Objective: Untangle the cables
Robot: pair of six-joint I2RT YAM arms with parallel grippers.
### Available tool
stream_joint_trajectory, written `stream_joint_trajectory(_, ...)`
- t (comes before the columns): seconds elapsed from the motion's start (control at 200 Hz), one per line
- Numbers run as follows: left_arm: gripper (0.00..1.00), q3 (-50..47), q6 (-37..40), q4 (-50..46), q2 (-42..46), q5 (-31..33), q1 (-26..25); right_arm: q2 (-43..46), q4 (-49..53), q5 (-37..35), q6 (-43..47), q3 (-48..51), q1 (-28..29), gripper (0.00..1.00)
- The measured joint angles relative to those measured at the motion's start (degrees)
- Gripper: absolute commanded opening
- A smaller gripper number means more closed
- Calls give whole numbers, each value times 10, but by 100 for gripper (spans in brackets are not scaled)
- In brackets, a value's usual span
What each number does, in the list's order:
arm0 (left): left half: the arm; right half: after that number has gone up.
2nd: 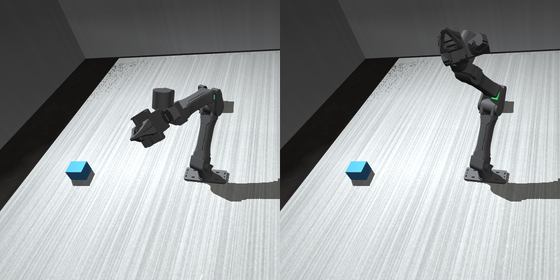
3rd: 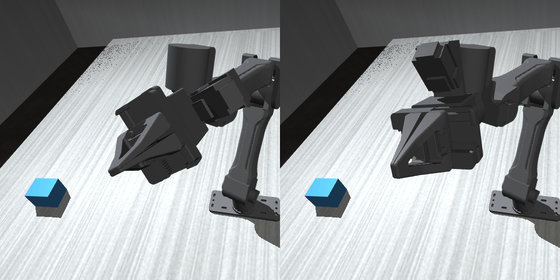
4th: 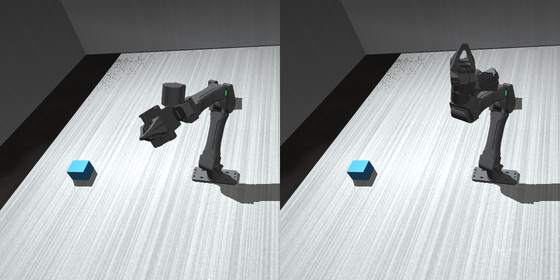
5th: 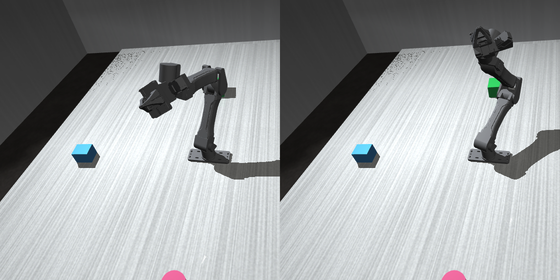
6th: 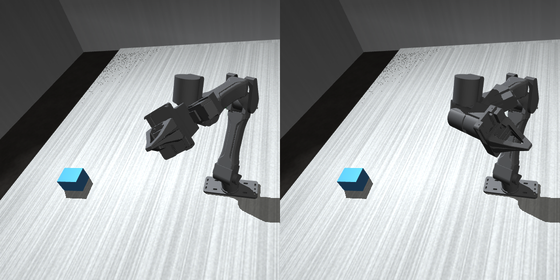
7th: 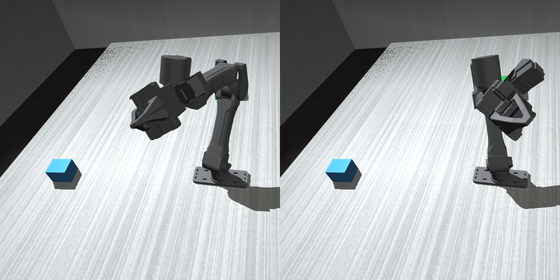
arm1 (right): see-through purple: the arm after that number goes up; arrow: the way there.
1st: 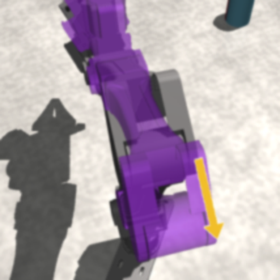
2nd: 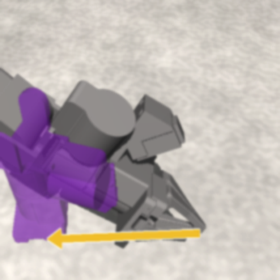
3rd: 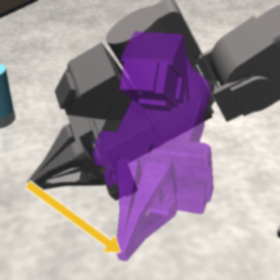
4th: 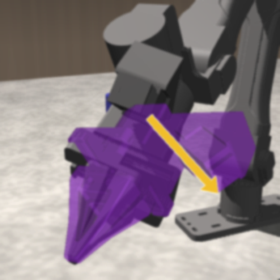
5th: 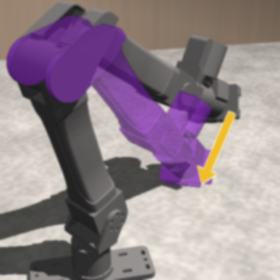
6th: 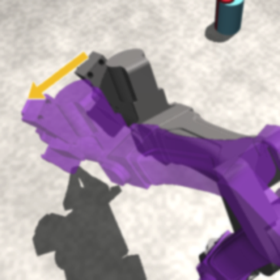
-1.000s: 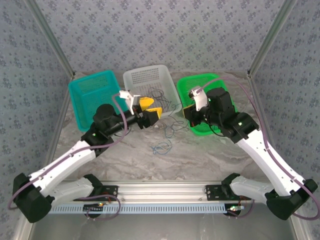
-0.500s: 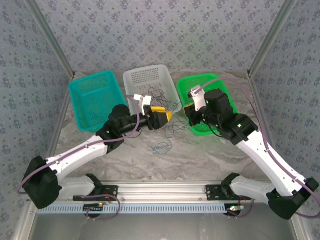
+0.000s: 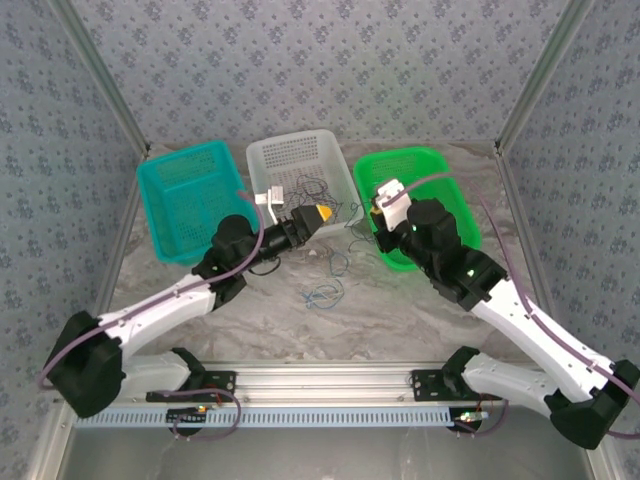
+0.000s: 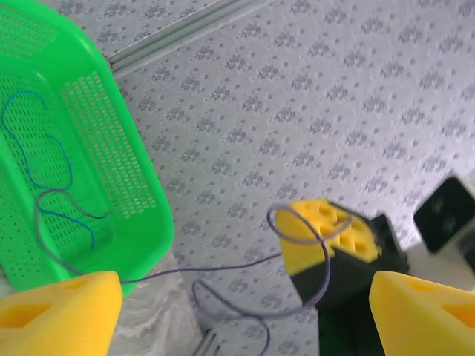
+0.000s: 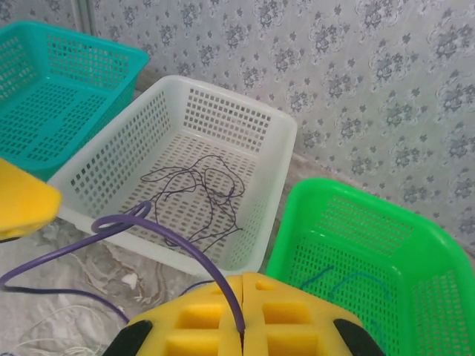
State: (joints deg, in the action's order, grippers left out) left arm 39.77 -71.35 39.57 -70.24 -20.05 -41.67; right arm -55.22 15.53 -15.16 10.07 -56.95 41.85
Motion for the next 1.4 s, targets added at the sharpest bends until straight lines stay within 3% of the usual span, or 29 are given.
stream_joint_trajectory(0.22, 79, -16, -151, 132, -99, -1, -1, 9, -108, -43, 69, 50, 12, 0)
stream_joint_trajectory(0.525, 74, -17, -264, 233, -144, 0, -12, -18, -267, -109, 209, 110, 26, 0)
stream_joint_trajectory(0.8, 71, -19, -307, 269, -145, 1, -12, -39, -348, -129, 302, 140, 23, 0)
stream_joint_trajectory(1.044, 65, -19, -325, 287, -155, 1, -23, -42, -376, -132, 321, 140, 12, 0)
stream_joint_trajectory(1.399, 58, 24, -363, 349, -255, 8, -48, -42, -387, -141, 333, 140, 34, 0)
